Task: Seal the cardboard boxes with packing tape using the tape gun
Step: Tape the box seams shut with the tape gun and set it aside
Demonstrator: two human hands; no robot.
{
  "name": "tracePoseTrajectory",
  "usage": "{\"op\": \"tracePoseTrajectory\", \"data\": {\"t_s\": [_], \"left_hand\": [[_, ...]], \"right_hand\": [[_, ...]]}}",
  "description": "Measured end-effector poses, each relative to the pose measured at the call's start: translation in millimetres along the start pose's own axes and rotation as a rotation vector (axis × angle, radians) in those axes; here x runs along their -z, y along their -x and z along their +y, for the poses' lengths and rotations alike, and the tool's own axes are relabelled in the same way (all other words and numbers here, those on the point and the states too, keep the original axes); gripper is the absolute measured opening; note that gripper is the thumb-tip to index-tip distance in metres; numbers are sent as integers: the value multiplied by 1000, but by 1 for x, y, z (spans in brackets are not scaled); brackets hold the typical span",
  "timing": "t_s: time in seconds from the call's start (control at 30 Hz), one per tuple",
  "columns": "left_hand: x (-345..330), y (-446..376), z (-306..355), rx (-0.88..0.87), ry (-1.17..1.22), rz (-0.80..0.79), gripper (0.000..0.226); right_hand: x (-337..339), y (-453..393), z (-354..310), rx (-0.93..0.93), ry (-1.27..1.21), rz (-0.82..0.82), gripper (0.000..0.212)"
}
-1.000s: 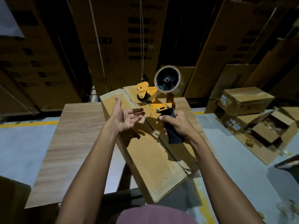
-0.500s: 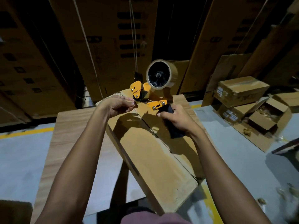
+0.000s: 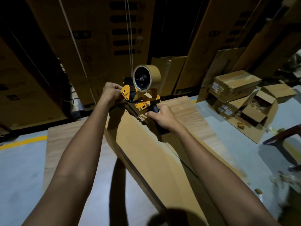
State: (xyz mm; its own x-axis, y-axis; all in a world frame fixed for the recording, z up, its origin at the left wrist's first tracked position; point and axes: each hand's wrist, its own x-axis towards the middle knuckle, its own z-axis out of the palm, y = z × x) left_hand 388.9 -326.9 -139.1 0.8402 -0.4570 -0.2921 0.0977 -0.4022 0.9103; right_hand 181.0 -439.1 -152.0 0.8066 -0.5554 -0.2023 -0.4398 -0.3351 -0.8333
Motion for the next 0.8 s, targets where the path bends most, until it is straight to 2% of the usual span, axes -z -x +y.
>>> {"op": "tracePoseTrajectory", "data": {"t_s": [0.13, 0.23, 0.33, 0.57, 0.67, 0.73, 0.8], "left_hand": [[1, -36, -21, -10, -113, 64, 6], [4, -57, -35, -8, -230, 106, 27], [3, -71, -48, 5, -219, 95, 37], [7, -91, -45, -63, -169, 63, 35], [14, -103, -37, -87, -204, 66, 24], [17, -101, -39, -76, -240, 26, 18], [16, -101, -48, -35, -257, -4, 22]], "right_hand": [[-12, -20, -7, 16, 128, 8, 26], [-15, -30, -11, 32, 239, -22, 27], [-22, -36, -10, 27, 305, -32, 34], [-25, -48, -15, 50, 345, -40, 22], [-28, -51, -18, 48, 341, -47, 28], [-33, -52, -18, 48, 369, -54, 25], [-37, -54, -15, 46, 384, -51, 22]]}}
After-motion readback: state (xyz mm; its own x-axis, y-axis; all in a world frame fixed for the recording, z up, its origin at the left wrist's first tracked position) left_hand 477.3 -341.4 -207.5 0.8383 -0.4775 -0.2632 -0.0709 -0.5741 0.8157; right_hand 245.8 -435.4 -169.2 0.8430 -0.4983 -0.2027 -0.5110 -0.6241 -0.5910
